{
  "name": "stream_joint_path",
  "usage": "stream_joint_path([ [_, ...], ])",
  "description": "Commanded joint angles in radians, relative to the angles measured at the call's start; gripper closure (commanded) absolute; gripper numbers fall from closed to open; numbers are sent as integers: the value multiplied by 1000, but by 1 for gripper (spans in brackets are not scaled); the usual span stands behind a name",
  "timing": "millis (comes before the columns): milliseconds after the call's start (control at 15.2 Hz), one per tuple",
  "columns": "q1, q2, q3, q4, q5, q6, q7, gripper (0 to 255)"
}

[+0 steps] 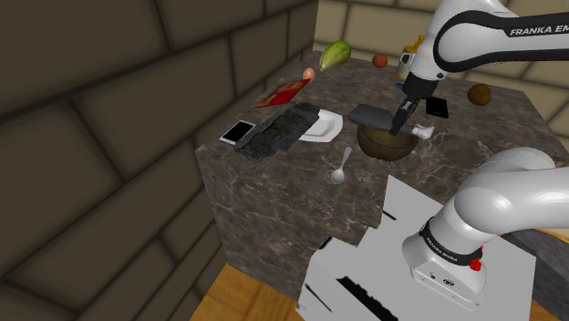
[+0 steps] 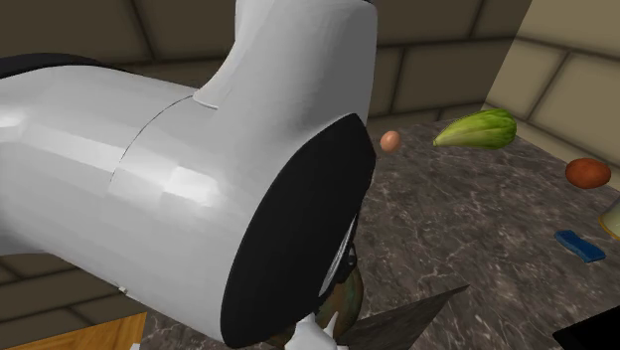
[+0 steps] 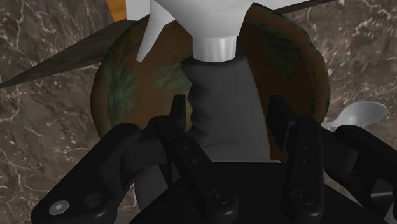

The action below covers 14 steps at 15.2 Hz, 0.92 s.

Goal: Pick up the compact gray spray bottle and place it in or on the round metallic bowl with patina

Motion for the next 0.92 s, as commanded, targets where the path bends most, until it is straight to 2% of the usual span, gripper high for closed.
stream_joint_path([
  [0,-1,6,-4,-22,-4,29,0,255],
  [528,-2,9,-5,-29,-5,38,0,255],
  [594,-2,9,-6,-28,-5,38,-1,0],
  [858,-2,10,-6,-28,-5,38,-1,0],
])
